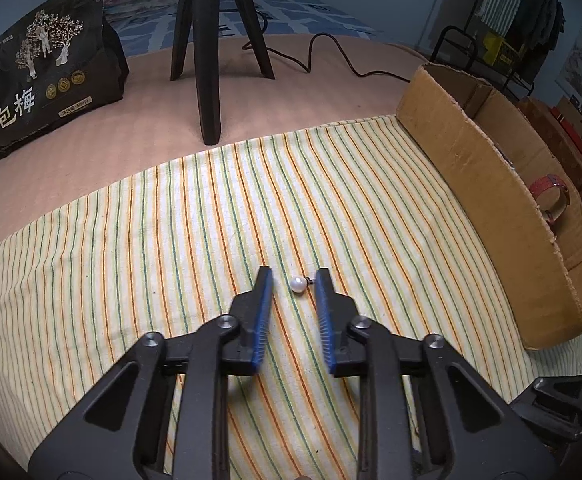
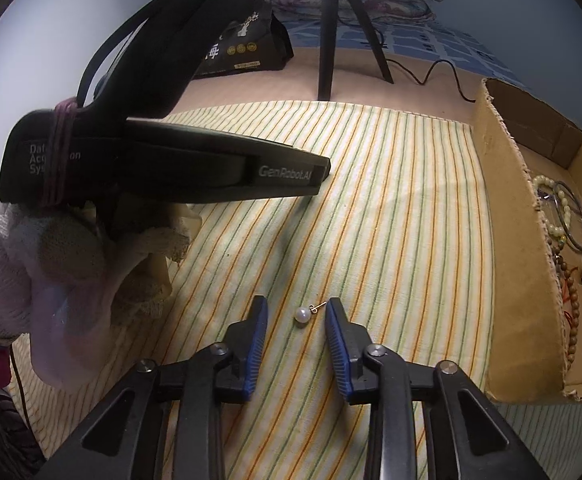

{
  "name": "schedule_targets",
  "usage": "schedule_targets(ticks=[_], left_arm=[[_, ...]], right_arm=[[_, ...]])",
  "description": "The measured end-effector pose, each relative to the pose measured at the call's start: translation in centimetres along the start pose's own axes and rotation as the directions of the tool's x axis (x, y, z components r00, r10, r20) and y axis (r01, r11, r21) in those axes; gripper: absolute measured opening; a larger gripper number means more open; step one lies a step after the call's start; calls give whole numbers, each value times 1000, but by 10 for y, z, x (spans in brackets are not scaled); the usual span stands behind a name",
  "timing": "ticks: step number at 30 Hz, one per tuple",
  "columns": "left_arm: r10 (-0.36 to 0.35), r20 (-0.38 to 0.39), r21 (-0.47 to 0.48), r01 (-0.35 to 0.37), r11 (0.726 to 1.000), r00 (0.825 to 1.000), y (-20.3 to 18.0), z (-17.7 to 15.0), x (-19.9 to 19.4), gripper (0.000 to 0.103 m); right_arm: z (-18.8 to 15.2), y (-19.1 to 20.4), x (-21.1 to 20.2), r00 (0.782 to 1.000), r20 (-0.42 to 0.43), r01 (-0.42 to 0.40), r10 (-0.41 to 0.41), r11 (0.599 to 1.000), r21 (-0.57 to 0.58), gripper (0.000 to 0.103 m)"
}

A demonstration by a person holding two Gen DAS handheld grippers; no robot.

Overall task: Organize jewelry
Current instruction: 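Grasp the small pearl earring with the left tool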

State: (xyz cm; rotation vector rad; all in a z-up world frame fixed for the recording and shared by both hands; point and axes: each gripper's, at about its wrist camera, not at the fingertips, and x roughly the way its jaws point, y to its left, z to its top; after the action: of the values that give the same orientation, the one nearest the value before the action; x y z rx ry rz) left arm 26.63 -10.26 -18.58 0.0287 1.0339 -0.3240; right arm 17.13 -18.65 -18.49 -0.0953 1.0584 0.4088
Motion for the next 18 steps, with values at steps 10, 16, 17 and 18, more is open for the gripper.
schedule_targets(ticks=[10,16,17,18], left_arm=[[11,8,1,-11,1000,1000,1,-5,-6,10],[18,29,-25,-17,1000,999,12,-5,-19,10],[18,36,-34,-17,999,999,15,-4,-23,10],[19,44,-39,-18,999,999,17,-4,-28,10]], right_arm=[[0,-4,-4,999,10,-34,34,999,16,7],[0,-7,-13,999,34,-35,35,999,19,7],[1,-8,-16,999,41,-37,36,999,23,7],[2,-8,-18,998,47,-39,38,999,26,7]])
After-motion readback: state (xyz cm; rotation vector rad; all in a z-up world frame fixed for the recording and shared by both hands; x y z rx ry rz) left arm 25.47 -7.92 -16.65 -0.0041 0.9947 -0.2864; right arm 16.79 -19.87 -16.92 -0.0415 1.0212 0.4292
